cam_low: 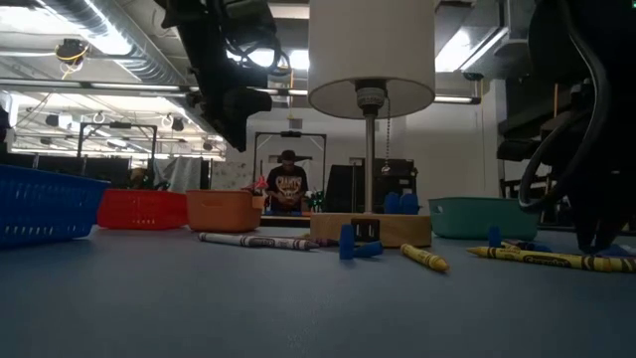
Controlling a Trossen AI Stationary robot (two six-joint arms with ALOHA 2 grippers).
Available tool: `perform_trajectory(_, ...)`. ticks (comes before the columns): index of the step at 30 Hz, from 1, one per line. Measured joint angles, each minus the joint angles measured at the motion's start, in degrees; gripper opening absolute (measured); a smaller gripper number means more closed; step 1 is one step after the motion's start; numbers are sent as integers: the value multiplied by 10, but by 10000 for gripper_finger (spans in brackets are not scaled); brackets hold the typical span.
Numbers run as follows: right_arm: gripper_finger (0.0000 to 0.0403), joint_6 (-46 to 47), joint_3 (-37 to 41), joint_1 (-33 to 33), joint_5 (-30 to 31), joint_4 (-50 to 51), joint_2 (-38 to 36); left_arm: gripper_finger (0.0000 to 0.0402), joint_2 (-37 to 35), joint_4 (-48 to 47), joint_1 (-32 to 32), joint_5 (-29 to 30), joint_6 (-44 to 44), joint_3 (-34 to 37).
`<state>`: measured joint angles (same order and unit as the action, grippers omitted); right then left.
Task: Sort crayons
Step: Put the violet crayon into the orange bin
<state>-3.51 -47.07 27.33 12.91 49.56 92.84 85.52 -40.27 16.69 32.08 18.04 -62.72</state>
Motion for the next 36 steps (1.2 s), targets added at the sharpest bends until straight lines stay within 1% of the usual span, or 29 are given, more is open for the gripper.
perform_trajectory(11,28,2,-3,0,-4,-9,-10,86,0,1,-2,0,0,0)
perform_trajectory(21,28,2,-65,0,0,-9,-14,86,0,19,-28,0,-9,0)
perform_trajectory(24,28,0,-85,0,2,-8,-14,86,0,19,-43,0,-32,0)
perform_trajectory(29,28,-2,-116,0,32,17,-14,86,0,18,-76,0,-59,0)
perform_trajectory(36,28,5,-146,0,45,41,-14,86,0,-7,-144,-2,-61,0)
